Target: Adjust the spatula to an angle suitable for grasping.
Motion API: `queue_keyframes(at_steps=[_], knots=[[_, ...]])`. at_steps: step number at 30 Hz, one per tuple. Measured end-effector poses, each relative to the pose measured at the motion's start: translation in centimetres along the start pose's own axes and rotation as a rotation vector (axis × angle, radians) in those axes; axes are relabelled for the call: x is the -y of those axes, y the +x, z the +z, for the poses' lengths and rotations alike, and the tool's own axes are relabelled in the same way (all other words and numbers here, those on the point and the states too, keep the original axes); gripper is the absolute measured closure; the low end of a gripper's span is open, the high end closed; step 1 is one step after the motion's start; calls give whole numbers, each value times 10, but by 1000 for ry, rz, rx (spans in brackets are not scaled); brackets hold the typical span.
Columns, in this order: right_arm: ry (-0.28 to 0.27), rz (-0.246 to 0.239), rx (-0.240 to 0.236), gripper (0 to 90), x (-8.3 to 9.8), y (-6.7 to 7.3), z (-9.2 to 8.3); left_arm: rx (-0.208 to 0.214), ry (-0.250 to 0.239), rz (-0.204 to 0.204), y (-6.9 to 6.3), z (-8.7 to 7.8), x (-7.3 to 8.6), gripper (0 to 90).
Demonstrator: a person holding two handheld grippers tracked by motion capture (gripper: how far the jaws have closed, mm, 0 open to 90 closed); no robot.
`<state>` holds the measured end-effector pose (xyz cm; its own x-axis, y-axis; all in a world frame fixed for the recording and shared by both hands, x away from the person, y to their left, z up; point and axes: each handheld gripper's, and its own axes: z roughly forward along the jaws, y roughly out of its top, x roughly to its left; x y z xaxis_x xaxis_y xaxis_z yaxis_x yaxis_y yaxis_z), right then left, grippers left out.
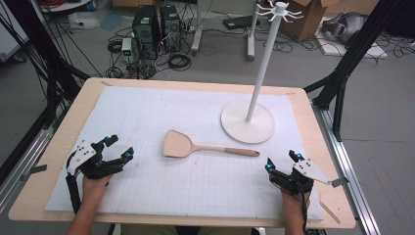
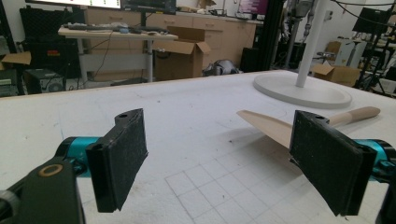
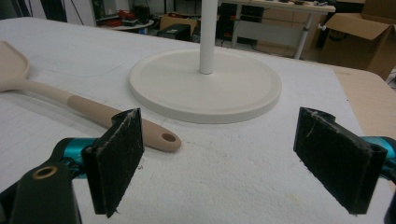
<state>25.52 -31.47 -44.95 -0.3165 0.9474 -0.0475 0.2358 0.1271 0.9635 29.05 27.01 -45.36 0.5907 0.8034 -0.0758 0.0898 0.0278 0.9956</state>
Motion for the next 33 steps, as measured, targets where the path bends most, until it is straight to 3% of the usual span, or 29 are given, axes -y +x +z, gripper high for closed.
queue_keyframes(at_steps=[29,31,33], knots=[[2,-13,3,152,0,0,0,-20,-2,-21,0,0,-1,196],[1,-2,0,152,0,1,0,-5,14,-45,1,2,-3,193],[1,-7,-1,152,0,0,1,42,27,-12,-6,7,-16,203]])
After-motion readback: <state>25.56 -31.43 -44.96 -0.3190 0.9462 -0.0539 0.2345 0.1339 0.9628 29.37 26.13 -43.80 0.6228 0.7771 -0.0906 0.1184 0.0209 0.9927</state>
